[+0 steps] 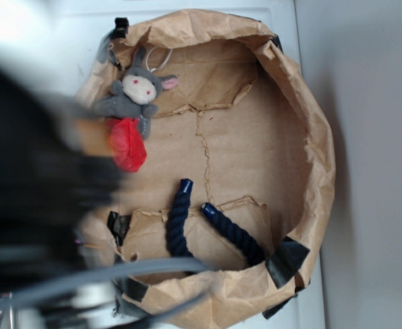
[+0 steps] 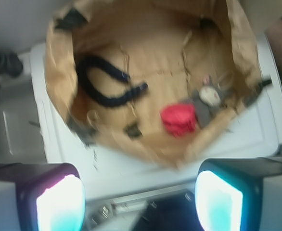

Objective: Grab the blue rope.

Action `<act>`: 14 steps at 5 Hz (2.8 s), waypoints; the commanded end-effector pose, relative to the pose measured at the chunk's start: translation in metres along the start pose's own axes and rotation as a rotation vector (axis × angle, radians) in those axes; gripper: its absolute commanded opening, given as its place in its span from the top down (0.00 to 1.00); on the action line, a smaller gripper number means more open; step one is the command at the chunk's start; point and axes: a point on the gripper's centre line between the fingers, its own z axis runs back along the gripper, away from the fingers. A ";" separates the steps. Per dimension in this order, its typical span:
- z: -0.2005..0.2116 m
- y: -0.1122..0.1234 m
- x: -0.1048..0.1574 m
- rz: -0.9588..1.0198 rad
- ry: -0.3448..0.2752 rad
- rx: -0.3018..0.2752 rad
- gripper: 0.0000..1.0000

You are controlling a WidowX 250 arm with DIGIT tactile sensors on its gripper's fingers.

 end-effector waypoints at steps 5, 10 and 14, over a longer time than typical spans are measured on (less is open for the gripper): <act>-0.142 0.067 0.109 0.386 -0.226 -0.065 0.00; -0.140 0.013 0.080 0.530 -0.211 -0.135 0.00; -0.237 -0.047 -0.013 0.316 -0.015 -0.023 1.00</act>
